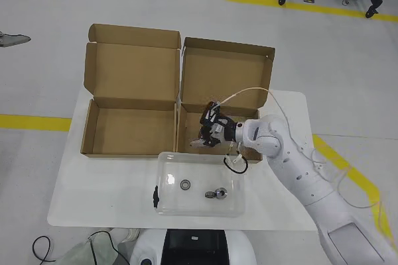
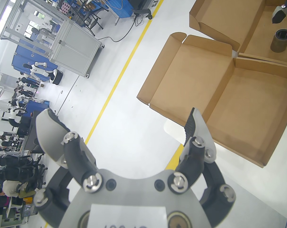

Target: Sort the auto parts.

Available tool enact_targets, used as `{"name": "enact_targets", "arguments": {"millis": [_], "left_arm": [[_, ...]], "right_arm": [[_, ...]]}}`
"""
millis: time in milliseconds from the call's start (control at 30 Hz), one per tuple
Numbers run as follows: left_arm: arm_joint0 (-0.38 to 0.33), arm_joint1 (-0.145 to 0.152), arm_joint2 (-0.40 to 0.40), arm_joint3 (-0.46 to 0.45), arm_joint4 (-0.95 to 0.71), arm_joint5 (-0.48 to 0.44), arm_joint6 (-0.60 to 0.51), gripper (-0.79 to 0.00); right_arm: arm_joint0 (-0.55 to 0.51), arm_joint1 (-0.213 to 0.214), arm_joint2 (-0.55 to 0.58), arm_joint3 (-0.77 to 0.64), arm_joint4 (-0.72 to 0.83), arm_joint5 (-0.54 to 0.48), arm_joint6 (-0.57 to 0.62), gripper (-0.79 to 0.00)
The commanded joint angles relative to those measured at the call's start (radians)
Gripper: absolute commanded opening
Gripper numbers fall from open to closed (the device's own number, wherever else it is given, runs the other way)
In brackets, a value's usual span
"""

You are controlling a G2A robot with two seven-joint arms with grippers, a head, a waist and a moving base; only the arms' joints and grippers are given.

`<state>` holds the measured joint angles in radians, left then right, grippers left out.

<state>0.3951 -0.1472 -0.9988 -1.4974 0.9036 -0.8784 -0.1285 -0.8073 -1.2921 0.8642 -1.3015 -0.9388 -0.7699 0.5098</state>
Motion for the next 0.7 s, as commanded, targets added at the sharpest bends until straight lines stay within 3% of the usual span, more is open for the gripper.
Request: {"name": "enact_targets", "arguments": {"millis": [0, 300, 667], "left_arm": [[0.0, 0.0, 0.0, 0.0, 0.0, 0.0, 0.0, 0.0], [0.0, 0.0, 0.0, 0.0, 0.0, 0.0, 0.0, 0.0], [0.0, 0.0, 0.0, 0.0, 0.0, 0.0, 0.0, 0.0]], "right_arm": [[-0.023, 0.012, 0.018, -0.049, -0.013, -0.042, 0.004, 0.0], [-0.142, 0.059, 0.11, -0.182, 0.034, -0.207, -0.022, 0.0], [-0.142, 0.059, 0.11, -0.182, 0.034, -0.207, -0.022, 0.0]]}}
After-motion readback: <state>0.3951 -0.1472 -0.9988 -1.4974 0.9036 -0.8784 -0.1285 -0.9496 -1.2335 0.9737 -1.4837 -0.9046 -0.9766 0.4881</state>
